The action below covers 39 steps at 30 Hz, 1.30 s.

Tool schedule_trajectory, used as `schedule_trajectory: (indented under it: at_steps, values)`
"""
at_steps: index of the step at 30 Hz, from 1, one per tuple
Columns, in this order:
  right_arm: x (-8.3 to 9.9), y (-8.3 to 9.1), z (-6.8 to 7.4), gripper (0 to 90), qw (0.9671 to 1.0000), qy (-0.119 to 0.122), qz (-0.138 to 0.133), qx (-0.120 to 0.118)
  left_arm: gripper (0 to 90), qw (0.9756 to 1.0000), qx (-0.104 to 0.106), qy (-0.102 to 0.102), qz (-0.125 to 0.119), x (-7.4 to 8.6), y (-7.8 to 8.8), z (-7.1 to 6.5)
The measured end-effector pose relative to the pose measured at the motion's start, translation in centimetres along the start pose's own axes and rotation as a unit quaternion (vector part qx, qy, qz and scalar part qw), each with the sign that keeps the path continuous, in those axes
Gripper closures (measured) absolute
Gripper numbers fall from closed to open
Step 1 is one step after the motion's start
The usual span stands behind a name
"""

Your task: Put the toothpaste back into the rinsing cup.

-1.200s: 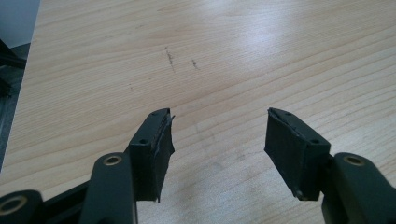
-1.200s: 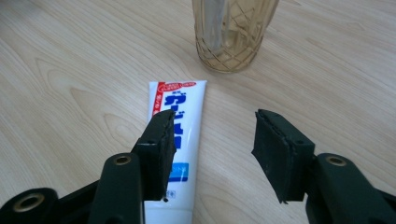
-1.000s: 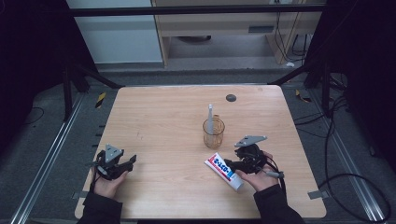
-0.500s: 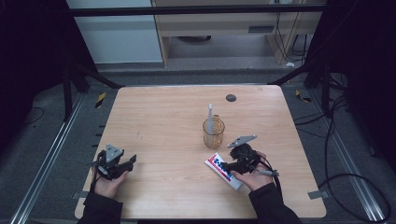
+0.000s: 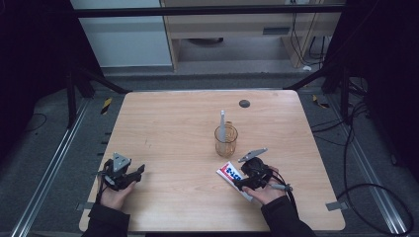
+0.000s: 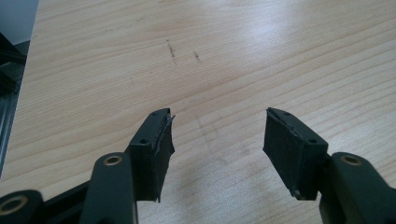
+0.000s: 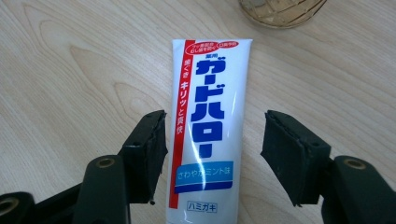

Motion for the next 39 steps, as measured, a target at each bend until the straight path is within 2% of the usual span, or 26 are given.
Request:
schedule_trajectory:
  at_steps: [11,24,26,34,39]
  values:
    - [0.9,-1.6,0.4,39.4,0.9994,0.001,0.035,-0.008,41.2,1.0,0.003,-0.001,0.003,0.1,-0.1,0.0]
    - [1.1,-2.7,0.0,41.2,0.998,0.001,0.063,0.003,40.9,1.0,0.006,0.0,0.008,0.2,-0.2,-0.2]
    - [1.2,-2.9,0.0,42.5,0.9974,-0.001,0.072,0.01,40.8,0.9999,0.007,-0.001,0.008,0.2,-0.2,-0.2]
    - [1.2,-3.0,0.0,44.3,0.9969,-0.002,0.079,0.009,40.8,0.9999,0.009,-0.002,0.009,0.2,-0.2,-0.3]
    - [1.2,-3.0,0.1,50.1,0.9964,-0.007,0.084,0.011,40.9,0.9999,0.009,0.0,0.008,0.2,-0.2,-0.3]
Point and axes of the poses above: each handheld gripper's, and its own axes: y roughly backward along the jaws, x roughly out of its underside, z roughly to its left, the point moved 10 cm from there along -y, roughly forward along the jaws, and after that the axes turned 7 degrees about -x, right-handed, at the moved point
